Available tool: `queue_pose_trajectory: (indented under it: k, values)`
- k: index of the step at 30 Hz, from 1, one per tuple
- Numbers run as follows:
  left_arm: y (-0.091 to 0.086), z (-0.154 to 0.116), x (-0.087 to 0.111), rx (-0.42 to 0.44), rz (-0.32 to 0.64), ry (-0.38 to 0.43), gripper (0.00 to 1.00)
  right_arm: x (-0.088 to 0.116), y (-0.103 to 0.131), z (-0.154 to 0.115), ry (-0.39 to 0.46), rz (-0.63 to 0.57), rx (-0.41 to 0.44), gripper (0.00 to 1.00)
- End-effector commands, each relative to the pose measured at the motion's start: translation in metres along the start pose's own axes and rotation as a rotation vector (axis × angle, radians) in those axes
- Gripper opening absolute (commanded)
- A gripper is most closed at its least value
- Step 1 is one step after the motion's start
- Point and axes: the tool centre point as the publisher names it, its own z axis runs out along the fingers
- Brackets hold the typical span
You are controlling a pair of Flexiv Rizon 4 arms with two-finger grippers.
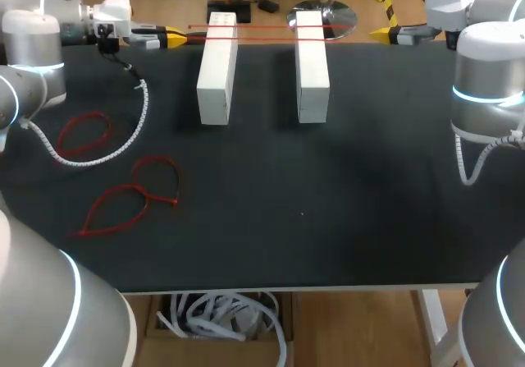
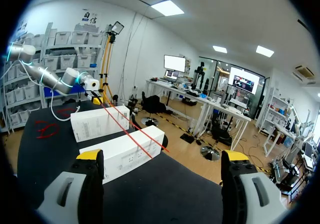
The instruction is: Grab the tape and strap the tape.
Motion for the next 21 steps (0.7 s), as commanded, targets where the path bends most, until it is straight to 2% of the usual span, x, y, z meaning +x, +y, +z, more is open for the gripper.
queue_pose_trajectory:
  k: [1,11,17,21]
  values:
    - [0.001,0.000,0.001,0.000,0.001,-0.003,0.00,0.000,0.000,0.000,0.000,0.000,0.000,1.00]
    - [-0.001,0.001,0.004,0.009,0.002,0.008,0.00,0.000,0.000,0.000,0.000,0.000,0.000,1.00]
    - [-0.011,0.000,0.011,0.017,0.018,0.037,0.00,0.000,0.000,0.000,0.000,0.000,0.000,1.00]
    - [-0.019,0.001,0.023,0.010,0.044,0.063,0.00,0.000,0.000,0.000,0.000,0.000,0.000,1.00]
